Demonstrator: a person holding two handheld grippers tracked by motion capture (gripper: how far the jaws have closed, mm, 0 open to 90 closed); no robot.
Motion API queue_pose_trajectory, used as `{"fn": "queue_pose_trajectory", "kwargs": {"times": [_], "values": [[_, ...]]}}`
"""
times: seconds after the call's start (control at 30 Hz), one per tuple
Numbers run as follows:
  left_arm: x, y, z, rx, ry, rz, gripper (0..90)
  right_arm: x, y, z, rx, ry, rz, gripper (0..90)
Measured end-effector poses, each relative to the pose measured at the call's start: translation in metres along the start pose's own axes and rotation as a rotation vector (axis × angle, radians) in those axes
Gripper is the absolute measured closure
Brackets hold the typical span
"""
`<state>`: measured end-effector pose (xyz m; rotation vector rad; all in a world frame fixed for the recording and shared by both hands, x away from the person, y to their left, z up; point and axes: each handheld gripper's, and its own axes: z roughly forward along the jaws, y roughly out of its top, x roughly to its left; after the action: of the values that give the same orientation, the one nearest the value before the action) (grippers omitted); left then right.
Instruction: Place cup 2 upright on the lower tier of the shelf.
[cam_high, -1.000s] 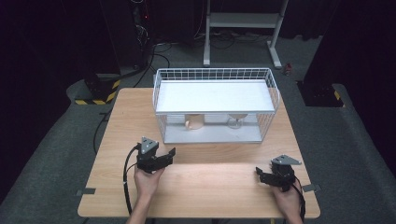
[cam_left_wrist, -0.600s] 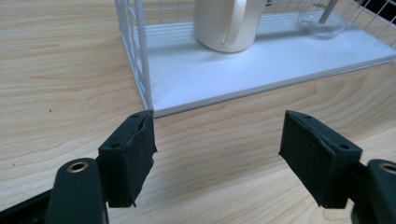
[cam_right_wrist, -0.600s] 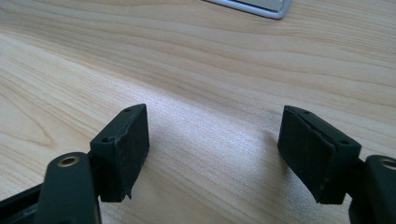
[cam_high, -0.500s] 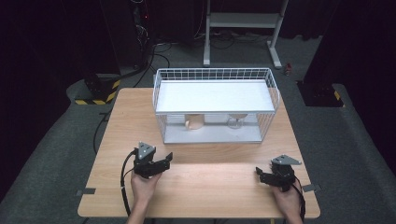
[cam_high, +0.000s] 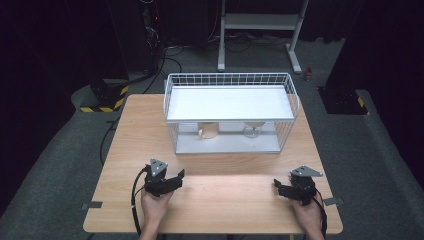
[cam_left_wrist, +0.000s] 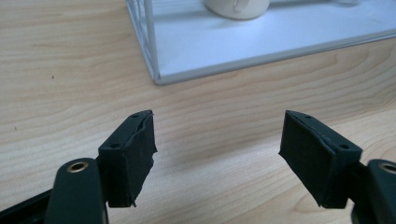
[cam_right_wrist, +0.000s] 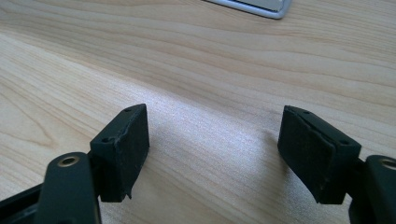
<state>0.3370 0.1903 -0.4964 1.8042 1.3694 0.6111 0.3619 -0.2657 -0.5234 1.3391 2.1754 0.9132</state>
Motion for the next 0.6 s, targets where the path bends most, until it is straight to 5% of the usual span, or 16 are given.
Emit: {"fn": "queue_pose_trajectory", "kwargs": {"times": [0.6], "values": [[0.010,-0.017,0.012,0.079,0.079,0.009,26.7,0.000,0.000,0.000,-0.001,0.000,-0.003,25.0]]}}
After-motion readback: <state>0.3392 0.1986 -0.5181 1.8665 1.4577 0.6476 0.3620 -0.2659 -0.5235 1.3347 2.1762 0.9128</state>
